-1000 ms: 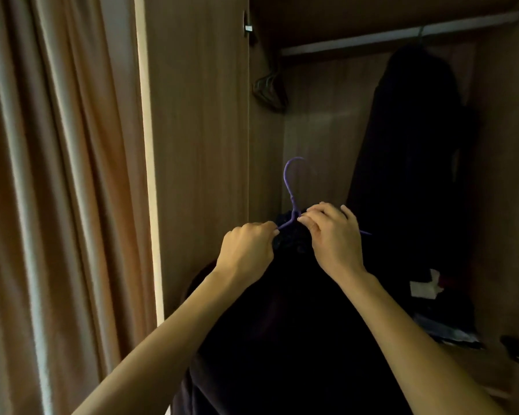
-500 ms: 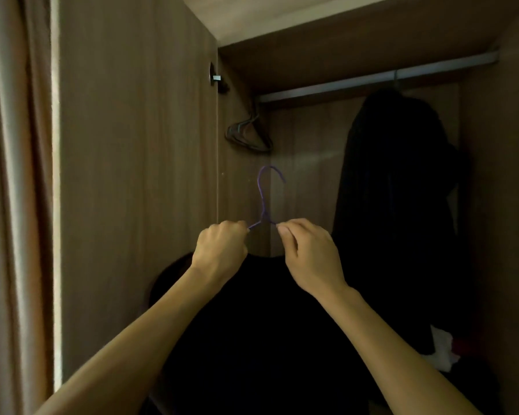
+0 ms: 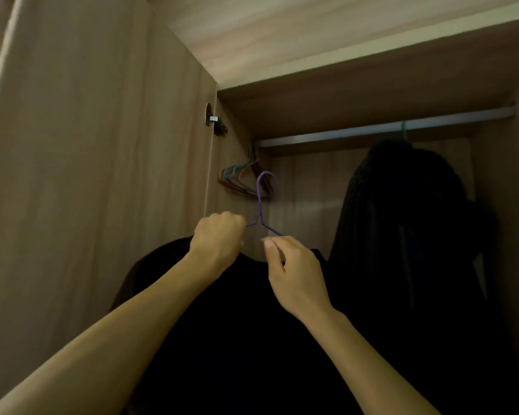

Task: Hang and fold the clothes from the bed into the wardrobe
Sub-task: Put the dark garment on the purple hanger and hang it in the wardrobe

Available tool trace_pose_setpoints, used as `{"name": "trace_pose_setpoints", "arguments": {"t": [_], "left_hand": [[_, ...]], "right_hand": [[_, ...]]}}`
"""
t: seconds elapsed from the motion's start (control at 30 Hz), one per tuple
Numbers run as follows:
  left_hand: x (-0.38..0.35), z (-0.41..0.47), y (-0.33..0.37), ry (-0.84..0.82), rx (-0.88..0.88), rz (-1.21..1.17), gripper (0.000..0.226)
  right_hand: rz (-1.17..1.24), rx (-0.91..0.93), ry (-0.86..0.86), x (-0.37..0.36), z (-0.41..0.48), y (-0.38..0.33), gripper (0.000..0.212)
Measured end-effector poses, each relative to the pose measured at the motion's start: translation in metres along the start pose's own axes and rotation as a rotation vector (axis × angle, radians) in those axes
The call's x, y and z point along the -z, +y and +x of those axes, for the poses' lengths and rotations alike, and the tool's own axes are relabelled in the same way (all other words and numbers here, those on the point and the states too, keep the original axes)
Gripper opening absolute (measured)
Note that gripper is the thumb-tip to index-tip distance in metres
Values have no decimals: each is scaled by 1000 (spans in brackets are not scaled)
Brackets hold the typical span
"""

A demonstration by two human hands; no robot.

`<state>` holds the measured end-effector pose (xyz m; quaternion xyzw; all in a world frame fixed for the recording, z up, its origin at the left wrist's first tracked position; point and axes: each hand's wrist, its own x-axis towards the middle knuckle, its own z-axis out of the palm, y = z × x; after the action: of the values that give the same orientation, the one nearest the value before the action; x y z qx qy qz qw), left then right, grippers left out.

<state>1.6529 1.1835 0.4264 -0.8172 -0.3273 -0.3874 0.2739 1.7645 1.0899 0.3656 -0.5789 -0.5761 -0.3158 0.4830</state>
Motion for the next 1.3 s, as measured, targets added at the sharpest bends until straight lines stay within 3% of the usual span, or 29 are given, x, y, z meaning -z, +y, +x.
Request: {"name": "trace_pose_setpoints", "arguments": {"t": [0.63, 1.3], "left_hand": [[-69, 209, -24, 203, -17, 120, 15], [-123, 364, 26, 325, 55, 169, 22]], "right_hand": [[-61, 94, 182, -86, 153, 68, 32], [-136, 47, 181, -74, 261, 184, 27]]}}
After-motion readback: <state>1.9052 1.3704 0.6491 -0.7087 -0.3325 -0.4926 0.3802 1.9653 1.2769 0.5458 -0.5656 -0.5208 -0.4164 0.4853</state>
